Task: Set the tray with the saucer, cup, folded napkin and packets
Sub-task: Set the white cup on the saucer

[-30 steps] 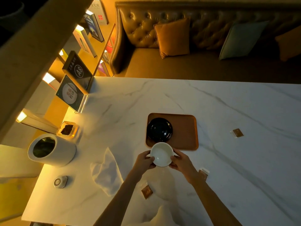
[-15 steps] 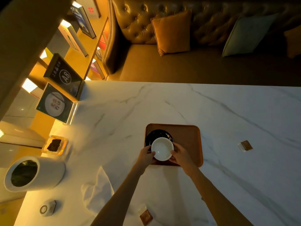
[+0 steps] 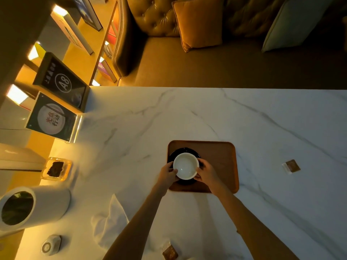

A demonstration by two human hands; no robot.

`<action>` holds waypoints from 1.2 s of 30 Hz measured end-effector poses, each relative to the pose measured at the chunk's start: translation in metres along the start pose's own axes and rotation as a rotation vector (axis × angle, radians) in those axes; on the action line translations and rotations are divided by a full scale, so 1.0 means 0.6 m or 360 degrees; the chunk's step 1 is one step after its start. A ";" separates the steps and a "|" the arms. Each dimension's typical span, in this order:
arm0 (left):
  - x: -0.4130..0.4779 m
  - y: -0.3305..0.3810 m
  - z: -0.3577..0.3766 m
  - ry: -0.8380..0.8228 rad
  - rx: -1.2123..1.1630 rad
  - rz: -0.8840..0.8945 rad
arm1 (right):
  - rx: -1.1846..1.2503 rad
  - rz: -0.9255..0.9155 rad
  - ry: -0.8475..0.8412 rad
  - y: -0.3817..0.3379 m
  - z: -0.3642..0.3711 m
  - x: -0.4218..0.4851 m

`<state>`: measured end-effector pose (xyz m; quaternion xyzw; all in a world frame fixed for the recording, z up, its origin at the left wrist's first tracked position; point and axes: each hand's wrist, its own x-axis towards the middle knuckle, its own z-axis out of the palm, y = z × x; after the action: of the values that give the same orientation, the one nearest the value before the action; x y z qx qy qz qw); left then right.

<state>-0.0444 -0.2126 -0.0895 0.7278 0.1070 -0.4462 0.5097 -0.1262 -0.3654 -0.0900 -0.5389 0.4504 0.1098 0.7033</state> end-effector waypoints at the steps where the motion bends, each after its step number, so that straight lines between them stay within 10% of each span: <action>1: 0.002 0.000 -0.001 0.0004 -0.0006 -0.0003 | 0.0000 -0.0001 0.0001 0.000 0.000 0.001; 36: -0.013 -0.010 0.005 0.0018 -0.0049 -0.0001 | -0.0097 -0.0023 -0.0105 0.017 0.001 -0.016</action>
<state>-0.0544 -0.2098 -0.0875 0.7223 0.1169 -0.4405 0.5202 -0.1380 -0.3575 -0.0897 -0.5594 0.4195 0.1362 0.7018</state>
